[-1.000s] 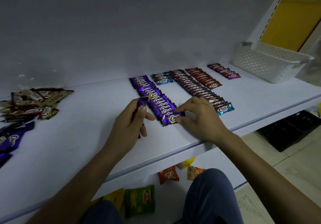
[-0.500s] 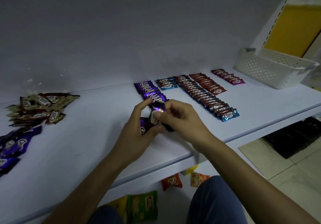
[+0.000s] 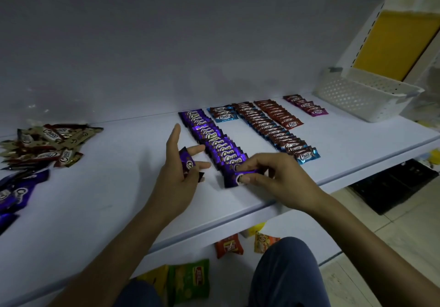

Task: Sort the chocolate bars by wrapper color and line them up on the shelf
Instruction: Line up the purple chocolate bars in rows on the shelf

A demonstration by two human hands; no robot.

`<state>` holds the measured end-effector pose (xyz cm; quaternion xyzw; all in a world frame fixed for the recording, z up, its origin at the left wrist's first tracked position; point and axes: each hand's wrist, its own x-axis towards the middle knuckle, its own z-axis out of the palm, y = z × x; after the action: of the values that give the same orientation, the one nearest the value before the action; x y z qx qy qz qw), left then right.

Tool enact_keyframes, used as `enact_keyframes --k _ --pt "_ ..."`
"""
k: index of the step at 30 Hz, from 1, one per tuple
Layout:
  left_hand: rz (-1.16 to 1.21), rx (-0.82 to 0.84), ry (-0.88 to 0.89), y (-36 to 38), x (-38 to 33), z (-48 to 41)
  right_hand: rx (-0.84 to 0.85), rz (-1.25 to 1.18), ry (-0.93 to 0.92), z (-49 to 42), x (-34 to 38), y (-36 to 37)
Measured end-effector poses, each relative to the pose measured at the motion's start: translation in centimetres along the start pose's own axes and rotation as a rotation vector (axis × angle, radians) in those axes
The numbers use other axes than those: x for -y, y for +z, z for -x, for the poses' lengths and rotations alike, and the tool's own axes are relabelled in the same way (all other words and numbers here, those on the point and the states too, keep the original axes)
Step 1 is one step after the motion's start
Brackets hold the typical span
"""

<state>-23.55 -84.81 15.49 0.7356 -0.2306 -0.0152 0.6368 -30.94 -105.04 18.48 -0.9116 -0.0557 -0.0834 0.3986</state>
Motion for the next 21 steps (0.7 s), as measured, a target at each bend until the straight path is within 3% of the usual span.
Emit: enact_keyframes --k 5,12,18,21 --pt "-0.037 -0.002 -0.007 0.1 -0.1 0.2 0.026 0.053 -0.007 0.9 -1.3 0.3" --pt "-0.094 0.014 0.031 -0.2 0.3 0.2 -0.081 0.197 -0.086 1.0 -1.9 0.4" --pt "-0.097 0.028 0.012 -0.1 0.3 0.1 -0.051 0.295 0.004 1.5 -2.7 -0.4" --pt "-0.104 0.022 -0.023 0.0 0.6 0.0 -0.048 0.232 0.038 1.4 -2.4 -0.6"
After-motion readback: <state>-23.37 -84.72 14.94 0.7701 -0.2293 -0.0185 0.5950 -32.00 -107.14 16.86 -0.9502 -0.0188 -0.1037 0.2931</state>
